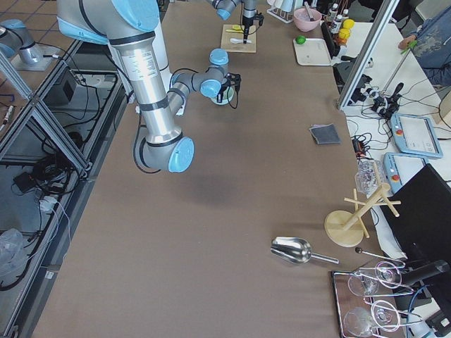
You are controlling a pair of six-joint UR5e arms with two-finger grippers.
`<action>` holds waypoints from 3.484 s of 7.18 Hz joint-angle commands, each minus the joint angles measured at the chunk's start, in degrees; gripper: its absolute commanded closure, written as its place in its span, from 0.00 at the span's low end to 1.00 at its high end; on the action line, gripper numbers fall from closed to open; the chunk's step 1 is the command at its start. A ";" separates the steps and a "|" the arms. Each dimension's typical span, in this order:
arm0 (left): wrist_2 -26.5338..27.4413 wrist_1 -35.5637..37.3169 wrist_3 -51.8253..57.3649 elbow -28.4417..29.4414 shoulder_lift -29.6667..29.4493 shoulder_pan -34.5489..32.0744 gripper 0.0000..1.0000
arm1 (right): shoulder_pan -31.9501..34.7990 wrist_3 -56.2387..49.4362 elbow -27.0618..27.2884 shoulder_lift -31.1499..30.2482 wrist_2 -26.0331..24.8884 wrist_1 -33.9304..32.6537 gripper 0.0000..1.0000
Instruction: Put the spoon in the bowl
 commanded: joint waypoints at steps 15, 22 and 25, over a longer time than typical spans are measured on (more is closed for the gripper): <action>14.17 17.88 -35.63 -2.26 -41.20 27.53 1.00 | 36.58 -35.11 3.05 -28.30 20.35 -0.91 0.00; 16.02 18.49 -34.86 -8.64 -35.80 26.24 0.02 | 39.65 -36.76 3.05 -29.79 21.84 -0.90 0.00; 14.00 30.69 -12.70 -18.31 -27.01 16.33 0.02 | 44.66 -45.55 0.95 -30.85 22.81 -1.96 0.00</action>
